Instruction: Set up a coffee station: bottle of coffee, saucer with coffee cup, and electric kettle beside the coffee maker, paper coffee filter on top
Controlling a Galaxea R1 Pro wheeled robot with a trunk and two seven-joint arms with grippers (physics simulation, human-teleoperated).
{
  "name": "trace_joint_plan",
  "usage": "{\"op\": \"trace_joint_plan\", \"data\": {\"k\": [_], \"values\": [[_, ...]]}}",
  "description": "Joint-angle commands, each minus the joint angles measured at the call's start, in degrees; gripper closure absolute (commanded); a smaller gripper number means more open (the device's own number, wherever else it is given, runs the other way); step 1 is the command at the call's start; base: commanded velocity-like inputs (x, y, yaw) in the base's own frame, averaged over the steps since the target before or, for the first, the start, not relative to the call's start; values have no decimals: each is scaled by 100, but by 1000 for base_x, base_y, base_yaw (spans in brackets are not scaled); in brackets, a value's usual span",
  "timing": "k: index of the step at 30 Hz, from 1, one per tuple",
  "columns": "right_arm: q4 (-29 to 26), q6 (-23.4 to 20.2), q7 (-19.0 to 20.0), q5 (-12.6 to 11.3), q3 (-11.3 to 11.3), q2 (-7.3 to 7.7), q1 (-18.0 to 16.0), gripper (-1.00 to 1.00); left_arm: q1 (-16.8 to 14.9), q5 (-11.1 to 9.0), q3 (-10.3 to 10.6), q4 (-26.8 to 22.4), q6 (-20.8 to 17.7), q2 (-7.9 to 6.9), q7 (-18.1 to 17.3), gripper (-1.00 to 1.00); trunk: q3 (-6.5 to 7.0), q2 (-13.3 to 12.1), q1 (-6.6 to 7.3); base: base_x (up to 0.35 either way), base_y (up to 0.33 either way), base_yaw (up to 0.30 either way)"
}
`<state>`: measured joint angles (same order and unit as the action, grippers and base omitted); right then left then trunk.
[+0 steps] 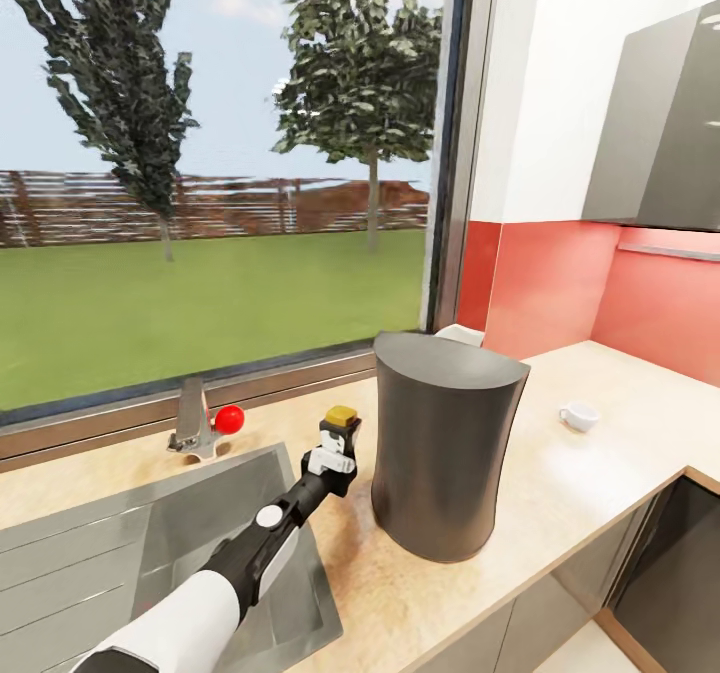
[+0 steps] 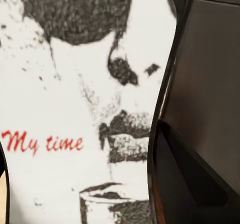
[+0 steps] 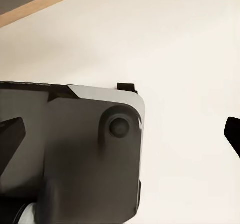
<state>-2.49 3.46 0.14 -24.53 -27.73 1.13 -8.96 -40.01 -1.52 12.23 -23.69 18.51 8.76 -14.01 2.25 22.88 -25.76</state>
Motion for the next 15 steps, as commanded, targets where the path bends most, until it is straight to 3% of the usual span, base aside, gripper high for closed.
{"op": "trace_joint_plan", "data": {"k": [1,7,15], "values": [[-3,15,3,-59,-45,1,-1,-100,-2,2,16,4,21,-9,-1,100,-2,4,-2,0,0,0],[-21,15,-2,-80,-10,1,-1,-100,2,8,38,-52,35,-23,-15,100,-74,164,-90,0,0,0],[-23,15,-5,-87,-4,1,-1,-100,2,13,58,-78,39,-23,-15,100,-267,485,-265,0,0,0]]}}
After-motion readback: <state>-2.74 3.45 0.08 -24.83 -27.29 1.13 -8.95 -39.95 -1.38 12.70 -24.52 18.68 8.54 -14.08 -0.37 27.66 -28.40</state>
